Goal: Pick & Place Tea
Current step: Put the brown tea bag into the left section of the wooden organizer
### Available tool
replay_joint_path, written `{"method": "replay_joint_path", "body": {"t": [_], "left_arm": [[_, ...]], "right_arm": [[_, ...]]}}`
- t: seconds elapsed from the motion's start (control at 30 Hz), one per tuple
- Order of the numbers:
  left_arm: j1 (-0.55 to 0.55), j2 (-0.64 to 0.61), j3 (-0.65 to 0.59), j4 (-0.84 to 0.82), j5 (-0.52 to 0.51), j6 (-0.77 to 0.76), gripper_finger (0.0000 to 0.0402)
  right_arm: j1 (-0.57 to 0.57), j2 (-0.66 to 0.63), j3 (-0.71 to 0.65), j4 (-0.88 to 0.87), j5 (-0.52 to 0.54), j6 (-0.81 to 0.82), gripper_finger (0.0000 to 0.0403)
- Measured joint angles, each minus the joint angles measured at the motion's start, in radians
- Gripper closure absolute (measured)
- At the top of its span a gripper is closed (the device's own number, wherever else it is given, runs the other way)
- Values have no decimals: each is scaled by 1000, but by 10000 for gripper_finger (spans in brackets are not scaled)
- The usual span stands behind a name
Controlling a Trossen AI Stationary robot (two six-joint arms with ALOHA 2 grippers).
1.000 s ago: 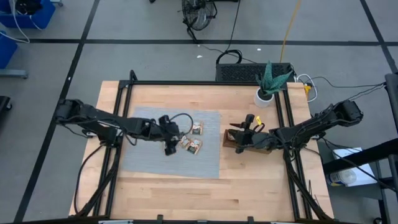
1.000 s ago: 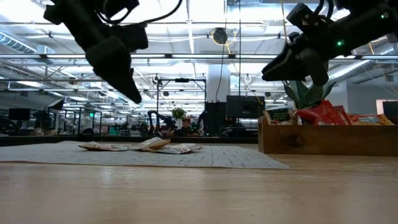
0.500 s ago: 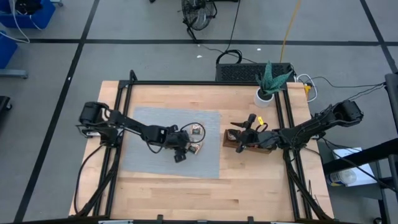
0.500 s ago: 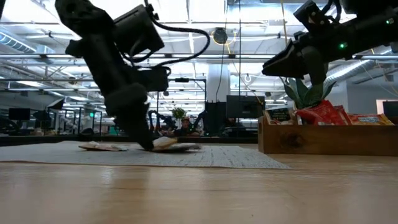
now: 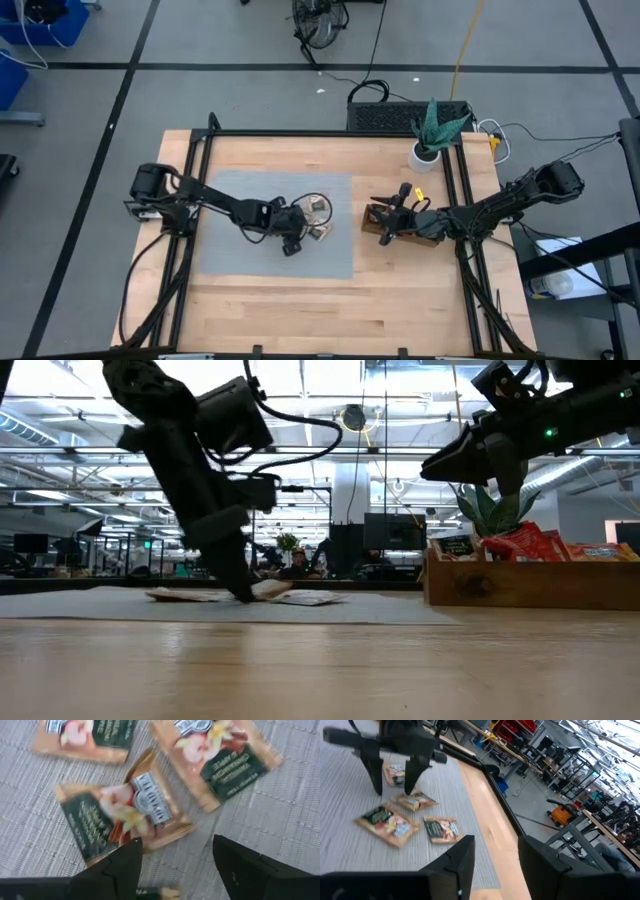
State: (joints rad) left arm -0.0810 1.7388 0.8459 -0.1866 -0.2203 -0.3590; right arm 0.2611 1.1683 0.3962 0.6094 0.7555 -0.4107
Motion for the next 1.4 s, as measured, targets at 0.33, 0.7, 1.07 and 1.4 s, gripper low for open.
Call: {"method": "replay_joint_path", "body": {"t": [0.33,0.7,1.07,1.4], "left_arm": [[26,-133,14,-74,-96,-148,160],[26,54,322,-452,-123,-186,161],[23,273,503,-636,-121,-231,161],[38,284,503,-671,-170,-285,161]], "right_arm": [[0,0,0,-4,1,1,270],[0,0,0,-8,2,-2,273],[0,0,0,-23,2,-2,273],[0,0,0,-29,2,-1,273]]}}
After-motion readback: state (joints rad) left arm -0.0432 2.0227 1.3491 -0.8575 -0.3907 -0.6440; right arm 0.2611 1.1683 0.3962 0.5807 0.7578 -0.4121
